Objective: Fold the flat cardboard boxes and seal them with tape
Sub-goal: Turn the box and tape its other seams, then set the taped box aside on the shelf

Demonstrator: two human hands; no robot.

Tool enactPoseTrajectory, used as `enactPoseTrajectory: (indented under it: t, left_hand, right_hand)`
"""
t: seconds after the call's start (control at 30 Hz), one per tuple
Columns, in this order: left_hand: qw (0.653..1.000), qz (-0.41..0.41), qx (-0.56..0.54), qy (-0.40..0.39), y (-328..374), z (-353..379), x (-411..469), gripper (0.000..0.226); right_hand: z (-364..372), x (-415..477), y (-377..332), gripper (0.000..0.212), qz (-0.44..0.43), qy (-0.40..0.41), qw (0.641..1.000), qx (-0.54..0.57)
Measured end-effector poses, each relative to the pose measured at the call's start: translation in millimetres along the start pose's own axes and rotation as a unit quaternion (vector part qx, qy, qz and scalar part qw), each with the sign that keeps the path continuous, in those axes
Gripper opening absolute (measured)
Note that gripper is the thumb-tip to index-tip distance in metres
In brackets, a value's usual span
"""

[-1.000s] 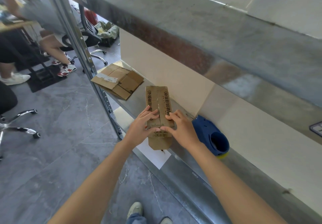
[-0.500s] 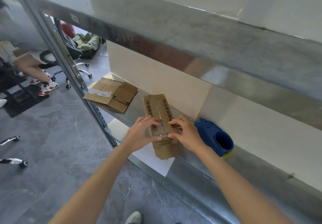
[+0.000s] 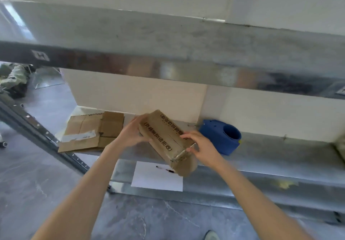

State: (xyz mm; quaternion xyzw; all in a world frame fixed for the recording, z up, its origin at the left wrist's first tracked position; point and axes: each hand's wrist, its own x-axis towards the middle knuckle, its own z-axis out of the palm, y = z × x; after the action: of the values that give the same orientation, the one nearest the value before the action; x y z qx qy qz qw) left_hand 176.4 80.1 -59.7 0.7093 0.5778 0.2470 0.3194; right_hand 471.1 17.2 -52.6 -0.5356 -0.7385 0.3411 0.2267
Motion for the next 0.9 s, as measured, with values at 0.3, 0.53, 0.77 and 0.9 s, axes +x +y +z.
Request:
enactPoseTrajectory:
  t: [0.3,0.53,0.77,0.9]
  left_hand:
    - [0.995,0.026,-0.039,0.084,-22,23,-28,0.089]
    - [0.991,-0.007,-0.085,0.104,-29,28,-50,0.082]
    - [0.976,-0.084,-0.152,0.128,-28,38,-63,0.077]
    - [0.978,-0.119,-0.114,0.128,-20,35,-66,0.070]
  right_hand:
    - [22,-42,-10,0.056,0.037,0.128,0.989,-0.057]
    - [48,-63,-14,0.078,0.114,0.152,0.976,0.107]
    - [60,-60,-14,0.092,0.140,0.123,0.975,0.119]
    - [62,-56,-22,0.085,0.152,0.139,0.972,0.110]
